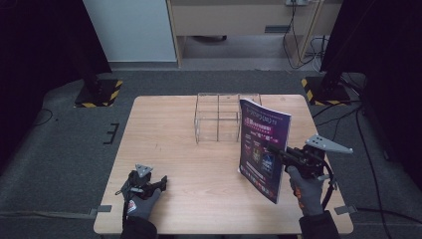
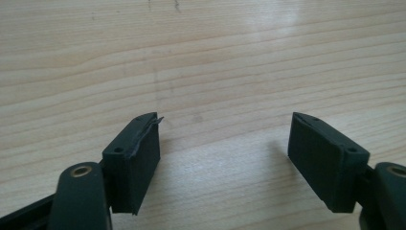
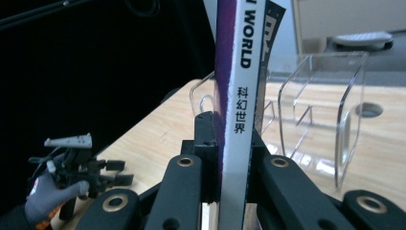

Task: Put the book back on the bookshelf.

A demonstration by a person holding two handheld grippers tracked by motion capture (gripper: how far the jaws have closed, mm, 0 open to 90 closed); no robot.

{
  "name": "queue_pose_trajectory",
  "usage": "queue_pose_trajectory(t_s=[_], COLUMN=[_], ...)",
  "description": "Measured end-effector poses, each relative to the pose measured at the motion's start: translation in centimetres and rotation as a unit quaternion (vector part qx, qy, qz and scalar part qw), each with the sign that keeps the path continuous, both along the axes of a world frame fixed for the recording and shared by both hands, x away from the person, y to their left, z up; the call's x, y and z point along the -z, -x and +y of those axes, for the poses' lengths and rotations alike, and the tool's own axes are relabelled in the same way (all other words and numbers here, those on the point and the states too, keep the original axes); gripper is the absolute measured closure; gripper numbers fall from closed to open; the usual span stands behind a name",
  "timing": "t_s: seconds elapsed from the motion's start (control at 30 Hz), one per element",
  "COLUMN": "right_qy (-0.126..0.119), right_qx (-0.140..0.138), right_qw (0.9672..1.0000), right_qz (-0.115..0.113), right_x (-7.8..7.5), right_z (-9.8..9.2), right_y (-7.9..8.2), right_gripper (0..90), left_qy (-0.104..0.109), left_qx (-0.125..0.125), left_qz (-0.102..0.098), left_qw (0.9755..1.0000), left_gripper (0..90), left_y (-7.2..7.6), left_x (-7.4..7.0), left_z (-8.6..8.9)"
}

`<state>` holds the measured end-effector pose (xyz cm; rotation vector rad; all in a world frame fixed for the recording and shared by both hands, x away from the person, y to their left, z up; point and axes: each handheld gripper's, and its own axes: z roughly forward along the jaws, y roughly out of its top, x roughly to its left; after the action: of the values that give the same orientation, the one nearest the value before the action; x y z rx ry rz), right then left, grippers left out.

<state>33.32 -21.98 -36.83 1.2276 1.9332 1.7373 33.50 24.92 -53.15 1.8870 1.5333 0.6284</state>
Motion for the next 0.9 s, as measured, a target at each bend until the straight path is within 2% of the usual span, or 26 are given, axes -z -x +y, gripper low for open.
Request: queue_pose_trajectory(t_s=[0.13,0.23,0.53,0.8,0.9], right_qy=[-0.001,0.003,0.004,0.009,0.009], right_qx=[0.008,0.015,0.04,0.063,0.067], right_qw=[0.9999,0.9998,0.9987,0.9965,0.9961], right_qz=[-0.009,-0.016,-0.032,-0.054,-0.056], right_x=[-0.8,-1.4,-2.2,-2.6,-2.7], right_z=[-0.1,0.0,-0.1,-0.1,-0.1], right_y=[-0.2,-0.4,-1.1,-2.1,-2.4], right_gripper=[83.0,82.9,83.0,83.0,83.0], left_qy=[-0.012,-0.011,-0.012,-0.012,-0.012], left_qx=[-0.001,-0.004,-0.011,-0.009,-0.009], left_qz=[-0.006,-0.011,-0.005,-0.003,-0.003], left_qw=[0.9999,0.9999,0.9999,0.9999,0.9999], left_gripper=[23.9,21.3,14.1,12.4,12.1], left_y=[-0.1,-0.1,-0.3,-0.3,-0.3], left_x=[0.2,0.3,0.4,0.4,0.4], left_z=[0.0,0.1,0.1,0.0,0.0])
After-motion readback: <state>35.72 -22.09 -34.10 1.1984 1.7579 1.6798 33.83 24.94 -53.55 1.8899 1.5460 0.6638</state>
